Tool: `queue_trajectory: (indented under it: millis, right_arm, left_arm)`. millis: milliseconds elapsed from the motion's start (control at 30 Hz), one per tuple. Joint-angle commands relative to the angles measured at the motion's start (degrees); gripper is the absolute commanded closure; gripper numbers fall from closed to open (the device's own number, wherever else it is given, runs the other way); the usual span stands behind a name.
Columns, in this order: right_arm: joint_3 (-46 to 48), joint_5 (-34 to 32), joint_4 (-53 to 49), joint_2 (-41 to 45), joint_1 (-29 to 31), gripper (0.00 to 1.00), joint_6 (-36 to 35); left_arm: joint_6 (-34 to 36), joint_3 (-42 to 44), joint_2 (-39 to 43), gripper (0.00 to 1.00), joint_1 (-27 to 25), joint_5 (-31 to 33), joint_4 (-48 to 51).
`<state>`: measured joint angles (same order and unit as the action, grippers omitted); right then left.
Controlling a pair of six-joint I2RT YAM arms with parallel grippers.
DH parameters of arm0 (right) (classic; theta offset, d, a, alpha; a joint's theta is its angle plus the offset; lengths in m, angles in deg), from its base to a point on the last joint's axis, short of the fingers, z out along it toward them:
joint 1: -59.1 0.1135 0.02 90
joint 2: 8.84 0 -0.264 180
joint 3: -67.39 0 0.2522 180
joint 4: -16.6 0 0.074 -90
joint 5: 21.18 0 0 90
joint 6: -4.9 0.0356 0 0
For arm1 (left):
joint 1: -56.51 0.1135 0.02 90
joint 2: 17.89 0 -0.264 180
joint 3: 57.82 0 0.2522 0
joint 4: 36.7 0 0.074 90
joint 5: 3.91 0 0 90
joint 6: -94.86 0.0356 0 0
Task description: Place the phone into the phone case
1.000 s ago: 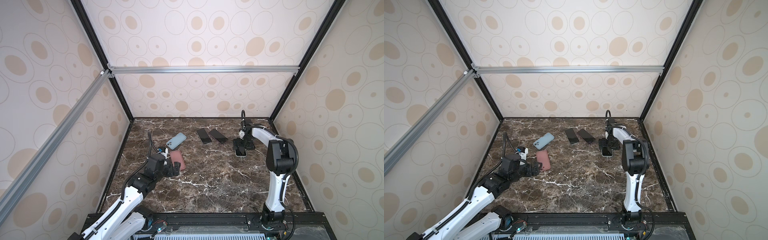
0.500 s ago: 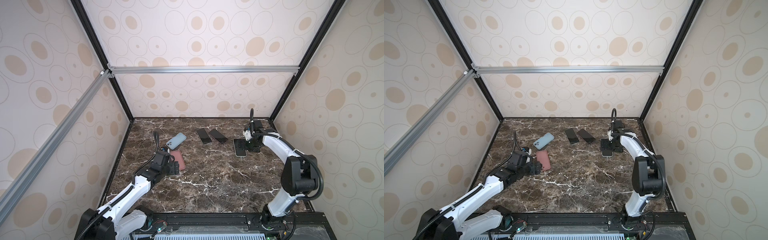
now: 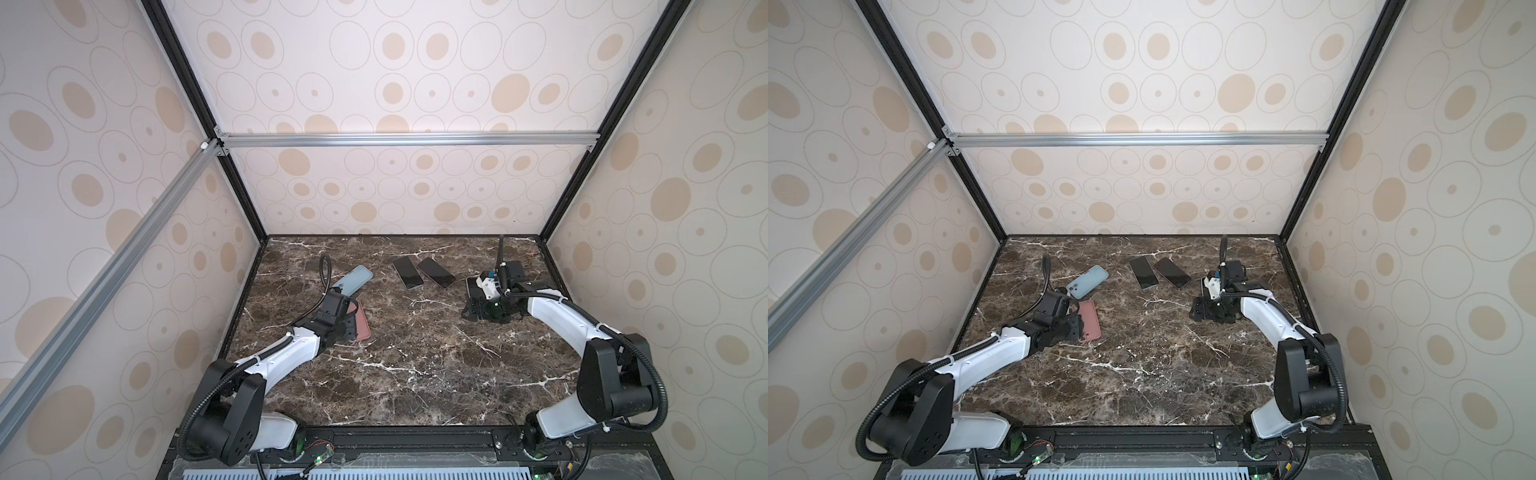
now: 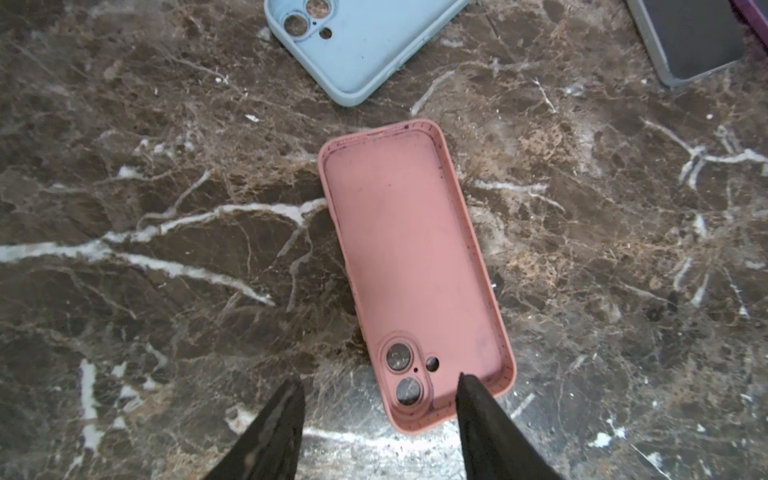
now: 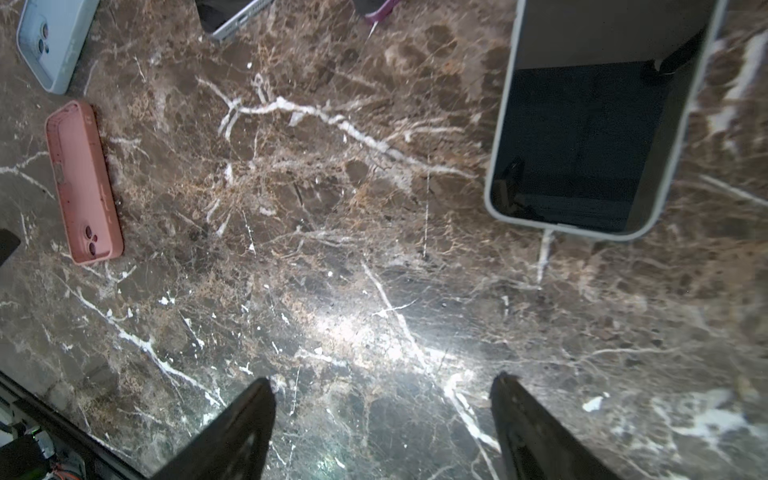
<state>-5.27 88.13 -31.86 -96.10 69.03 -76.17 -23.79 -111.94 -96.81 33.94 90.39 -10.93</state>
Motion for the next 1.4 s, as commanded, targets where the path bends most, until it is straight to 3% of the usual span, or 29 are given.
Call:
queue_trajectory:
  millis: [0, 300, 767, 900, 1067, 1367]
  right_arm:
    - [1.8, 2.5, 3.0, 2.7, 2.1, 0.17, 0.2]
    - [1.6, 5.0, 3.9, 8.1, 7.4, 0.16, -2.6]
    - [-2.1, 4.6, -1.1, 10.2, 9.4, 0.16, -5.0]
    - [-2.0, 4.6, -1.2, 10.5, 9.7, 0.16, -4.6]
    - [-1.8, 4.1, -1.3, 10.7, 9.7, 0.16, -4.1]
    - [-1.9, 3.3, -2.5, 10.4, 9.7, 0.16, -3.7]
  left_arm:
    - [0.0, -3.0, -2.2, 0.46, 0.6, 2.1, -0.5]
    - [-0.2, -3.7, -6.7, 0.59, 0.8, 1.8, -1.1]
    - [-0.4, -3.9, -12.5, 0.70, 0.9, 0.9, -2.6]
    - [0.4, -3.9, -12.5, 0.87, 0.9, 0.8, -2.7]
    - [4.1, -3.7, -12.5, 0.99, 0.9, -0.4, -2.8]
    - [9.4, -4.4, -11.1, 1.00, 0.9, -2.0, -1.8]
